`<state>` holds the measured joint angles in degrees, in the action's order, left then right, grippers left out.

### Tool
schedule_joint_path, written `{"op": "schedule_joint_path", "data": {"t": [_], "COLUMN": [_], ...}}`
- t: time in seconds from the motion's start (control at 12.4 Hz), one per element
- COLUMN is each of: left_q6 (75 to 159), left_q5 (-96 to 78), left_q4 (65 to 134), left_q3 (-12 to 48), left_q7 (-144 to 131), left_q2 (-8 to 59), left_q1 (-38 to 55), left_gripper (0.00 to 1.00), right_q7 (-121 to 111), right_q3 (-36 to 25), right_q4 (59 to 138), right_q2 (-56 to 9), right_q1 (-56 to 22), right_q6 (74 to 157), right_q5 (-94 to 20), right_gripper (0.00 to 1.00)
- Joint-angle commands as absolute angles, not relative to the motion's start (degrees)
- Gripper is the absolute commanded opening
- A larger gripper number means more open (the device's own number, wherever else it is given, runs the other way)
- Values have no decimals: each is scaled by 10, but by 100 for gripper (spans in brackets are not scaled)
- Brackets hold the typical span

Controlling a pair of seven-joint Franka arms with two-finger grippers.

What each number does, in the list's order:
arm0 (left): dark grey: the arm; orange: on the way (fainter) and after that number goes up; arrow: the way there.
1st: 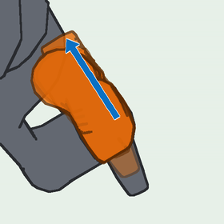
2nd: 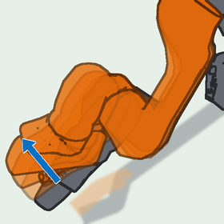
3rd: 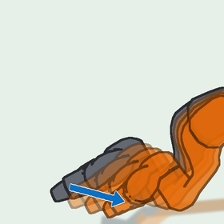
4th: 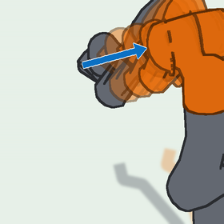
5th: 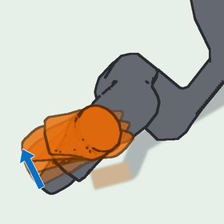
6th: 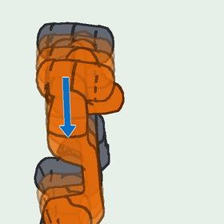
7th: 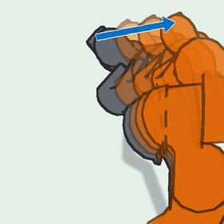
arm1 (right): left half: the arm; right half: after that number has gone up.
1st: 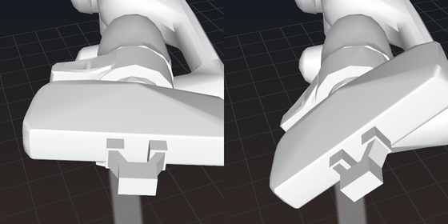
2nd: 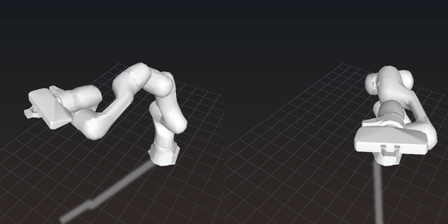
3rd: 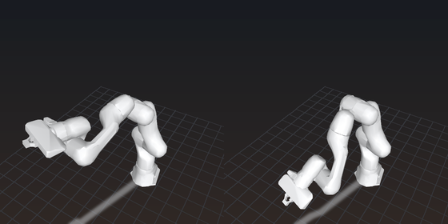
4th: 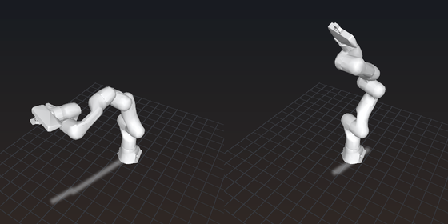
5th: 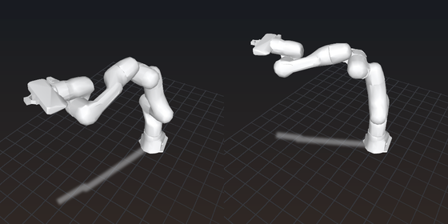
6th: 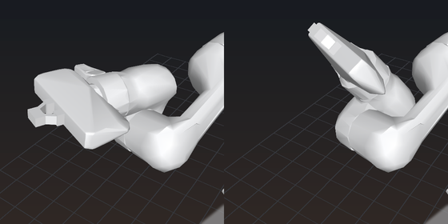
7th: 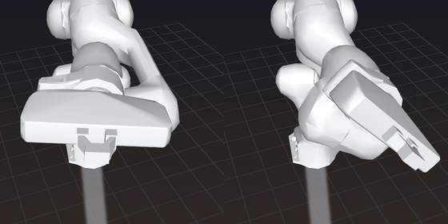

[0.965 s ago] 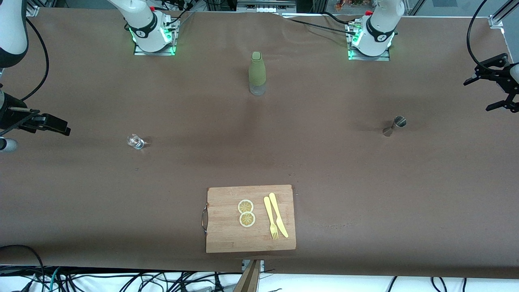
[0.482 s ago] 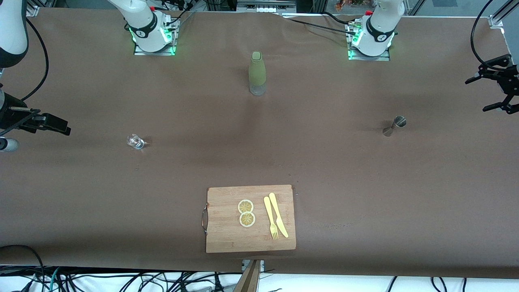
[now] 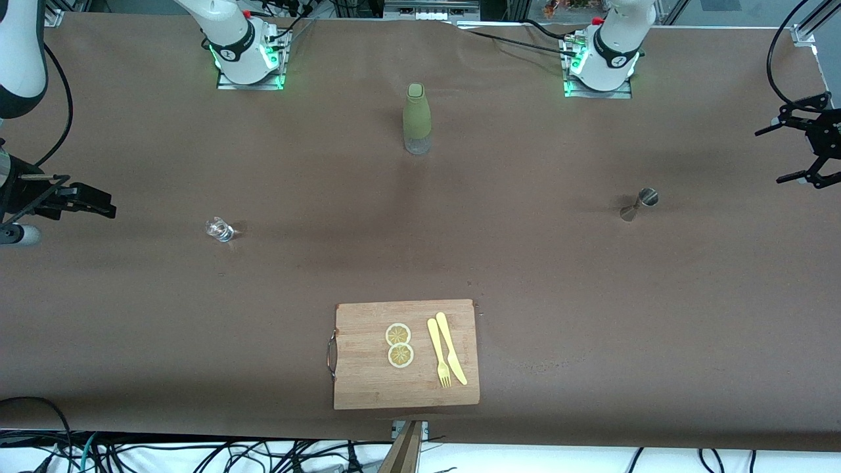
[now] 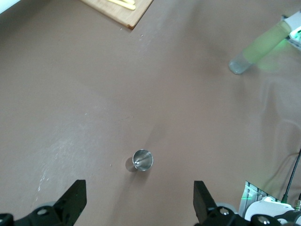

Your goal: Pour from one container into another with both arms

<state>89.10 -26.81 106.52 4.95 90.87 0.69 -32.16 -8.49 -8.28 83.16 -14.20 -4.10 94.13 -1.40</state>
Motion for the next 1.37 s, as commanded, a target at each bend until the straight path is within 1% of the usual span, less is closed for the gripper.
{"op": "schedule_joint_path", "data": {"t": [0.0,0.16,0.32,0.72,0.88,0.96,1.21,1.29], "left_q6": [895,889,867,868,865,865,865,863], "left_q5": [-295,-305,-315,-317,-326,-334,-336,-336], "left_q4": [1088,1095,1085,1080,1082,1080,1081,1082], "left_q3": [53,54,54,53,54,54,54,54], "left_q7": [977,1011,1032,1059,1092,1097,1100,1100], "left_q2": [14,22,52,68,92,103,109,108], "left_q1": [-345,-362,-364,-379,-389,-395,-395,-395], "left_gripper": [100,100,100,100,100,100,100,100], "right_q7": [-155,-281,-408,-577,-634,-672,-800,-858], "right_q3": [-80,-80,-80,-81,-80,-80,-79,-79], "right_q4": [832,831,830,833,839,847,850,850], "right_q2": [-143,-163,-181,-216,-223,-225,-276,-293], "right_q1": [-33,-33,-33,-3,19,38,84,100], "right_q6": [938,939,940,939,938,938,930,913], "right_q5": [-21,-22,-40,-126,-155,-189,-274,-325], "right_gripper": [100,100,100,100,100,100,100,100]}}
